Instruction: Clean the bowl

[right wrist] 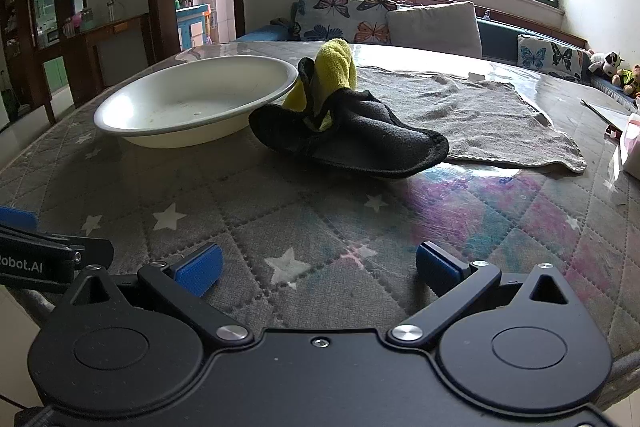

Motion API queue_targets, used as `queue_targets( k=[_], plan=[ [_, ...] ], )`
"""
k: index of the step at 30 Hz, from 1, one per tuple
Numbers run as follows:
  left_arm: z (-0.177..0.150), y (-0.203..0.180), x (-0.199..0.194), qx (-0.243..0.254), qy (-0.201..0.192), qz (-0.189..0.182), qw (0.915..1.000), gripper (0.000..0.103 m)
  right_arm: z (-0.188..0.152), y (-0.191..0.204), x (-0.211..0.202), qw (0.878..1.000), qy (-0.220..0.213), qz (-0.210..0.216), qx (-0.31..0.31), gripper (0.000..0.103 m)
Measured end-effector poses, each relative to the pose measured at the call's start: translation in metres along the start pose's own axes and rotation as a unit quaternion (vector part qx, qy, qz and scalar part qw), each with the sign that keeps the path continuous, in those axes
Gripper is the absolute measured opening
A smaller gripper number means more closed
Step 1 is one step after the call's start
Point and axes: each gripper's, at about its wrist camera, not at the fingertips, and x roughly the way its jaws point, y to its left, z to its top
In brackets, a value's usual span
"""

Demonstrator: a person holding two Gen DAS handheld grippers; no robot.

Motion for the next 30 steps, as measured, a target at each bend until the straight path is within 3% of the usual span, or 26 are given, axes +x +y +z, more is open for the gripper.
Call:
queue_targets(
  k=[30],
  plan=[
    [0.0004,-0.0007,0.0006,-0.004,0.003,0.003,1.0000,0.098,0.0013,-0.0009,0.0046,1.000,0.003,-0.002,0.001,0.103]
  ],
)
